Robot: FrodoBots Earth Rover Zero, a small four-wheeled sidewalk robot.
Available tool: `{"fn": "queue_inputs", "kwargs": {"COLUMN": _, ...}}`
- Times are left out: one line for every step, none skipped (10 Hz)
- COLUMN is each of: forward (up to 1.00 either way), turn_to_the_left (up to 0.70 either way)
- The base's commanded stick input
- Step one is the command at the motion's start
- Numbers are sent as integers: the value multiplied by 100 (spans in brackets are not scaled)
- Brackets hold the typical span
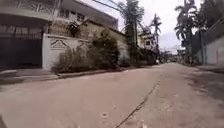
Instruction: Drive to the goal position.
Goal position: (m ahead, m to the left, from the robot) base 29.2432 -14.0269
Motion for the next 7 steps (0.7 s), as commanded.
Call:
{"fn": "queue_inputs", "kwargs": {"forward": 100, "turn_to_the_left": -38}}
{"fn": "queue_inputs", "kwargs": {"forward": 100, "turn_to_the_left": -38}}
{"fn": "queue_inputs", "kwargs": {"forward": 100, "turn_to_the_left": -38}}
{"fn": "queue_inputs", "kwargs": {"forward": 100, "turn_to_the_left": -38}}
{"fn": "queue_inputs", "kwargs": {"forward": 100, "turn_to_the_left": -38}}
{"fn": "queue_inputs", "kwargs": {"forward": 100, "turn_to_the_left": -38}}
{"fn": "queue_inputs", "kwargs": {"forward": 100, "turn_to_the_left": -38}}
